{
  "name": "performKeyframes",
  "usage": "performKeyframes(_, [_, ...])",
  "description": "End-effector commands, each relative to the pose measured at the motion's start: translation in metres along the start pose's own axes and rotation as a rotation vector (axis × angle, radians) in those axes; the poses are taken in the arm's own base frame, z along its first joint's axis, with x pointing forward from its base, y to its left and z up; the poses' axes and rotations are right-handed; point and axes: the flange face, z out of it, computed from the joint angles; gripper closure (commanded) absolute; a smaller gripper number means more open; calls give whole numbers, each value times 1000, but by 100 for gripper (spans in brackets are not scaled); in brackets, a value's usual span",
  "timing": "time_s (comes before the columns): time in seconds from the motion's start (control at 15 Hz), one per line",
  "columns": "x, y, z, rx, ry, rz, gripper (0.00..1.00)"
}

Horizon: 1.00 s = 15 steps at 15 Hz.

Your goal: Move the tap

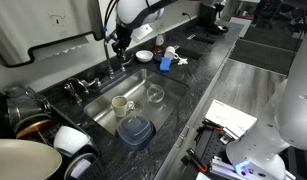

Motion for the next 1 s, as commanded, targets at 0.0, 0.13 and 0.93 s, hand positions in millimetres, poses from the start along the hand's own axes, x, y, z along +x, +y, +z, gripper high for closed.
performKeyframes(0.0, [1, -32, 11, -35, -25, 20, 38])
performKeyframes(0.13, [-1, -34, 11, -71, -45, 42, 23])
performKeyframes(0.93, [-37, -47, -17, 174, 55, -156, 0])
